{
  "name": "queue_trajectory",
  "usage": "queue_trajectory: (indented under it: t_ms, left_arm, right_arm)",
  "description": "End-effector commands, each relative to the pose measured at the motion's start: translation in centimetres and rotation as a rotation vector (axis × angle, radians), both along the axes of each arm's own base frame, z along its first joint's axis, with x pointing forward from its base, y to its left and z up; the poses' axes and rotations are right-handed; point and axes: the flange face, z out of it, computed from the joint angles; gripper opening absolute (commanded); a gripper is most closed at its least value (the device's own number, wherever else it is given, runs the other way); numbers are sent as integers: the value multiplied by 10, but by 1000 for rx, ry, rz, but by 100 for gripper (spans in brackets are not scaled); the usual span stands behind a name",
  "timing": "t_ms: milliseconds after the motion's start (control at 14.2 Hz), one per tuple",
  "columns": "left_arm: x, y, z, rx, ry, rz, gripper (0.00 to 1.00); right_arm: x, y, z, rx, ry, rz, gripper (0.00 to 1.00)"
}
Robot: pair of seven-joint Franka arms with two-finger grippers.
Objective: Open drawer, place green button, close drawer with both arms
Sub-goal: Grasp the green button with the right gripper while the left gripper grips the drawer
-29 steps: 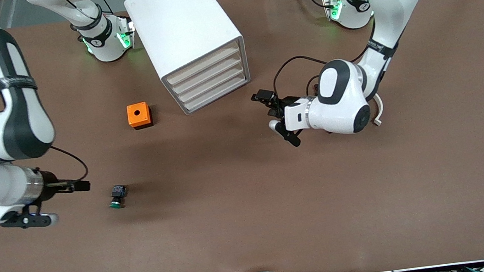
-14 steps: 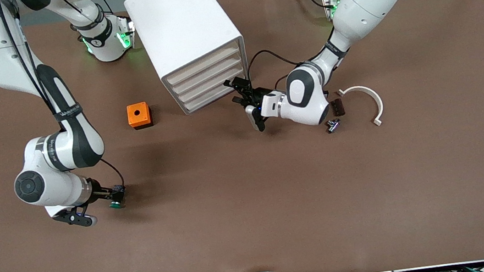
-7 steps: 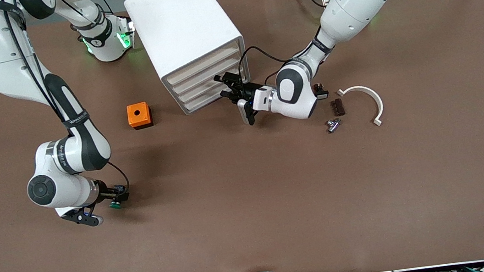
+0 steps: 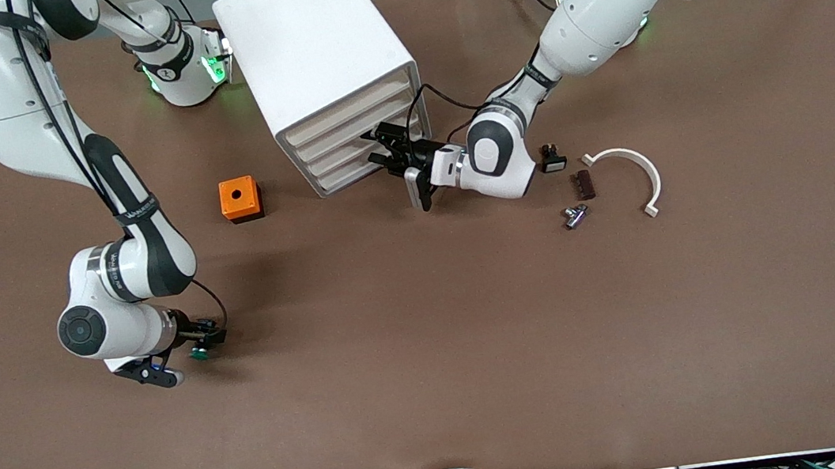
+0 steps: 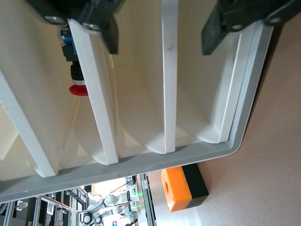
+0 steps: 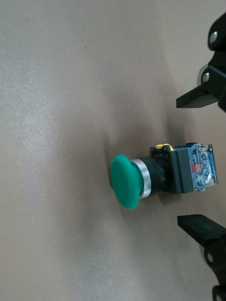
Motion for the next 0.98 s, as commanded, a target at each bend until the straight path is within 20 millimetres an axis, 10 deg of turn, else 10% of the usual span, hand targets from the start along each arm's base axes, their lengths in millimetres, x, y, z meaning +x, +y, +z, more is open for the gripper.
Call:
queue_trajectory:
  t_ms: [0, 633, 914]
  left_arm:
    - [-10, -10, -1, -17, -20, -5, 60]
    - [-14, -13, -16, -16, -2, -6, 31]
    - [-7, -7, -22, -15, -23, 3, 7]
  right_arm:
    - [2, 1, 0, -14, -2, -9, 100]
    - [2, 1, 1, -12, -4, 0, 29]
    - [3, 1, 3, -12, -7, 2, 25]
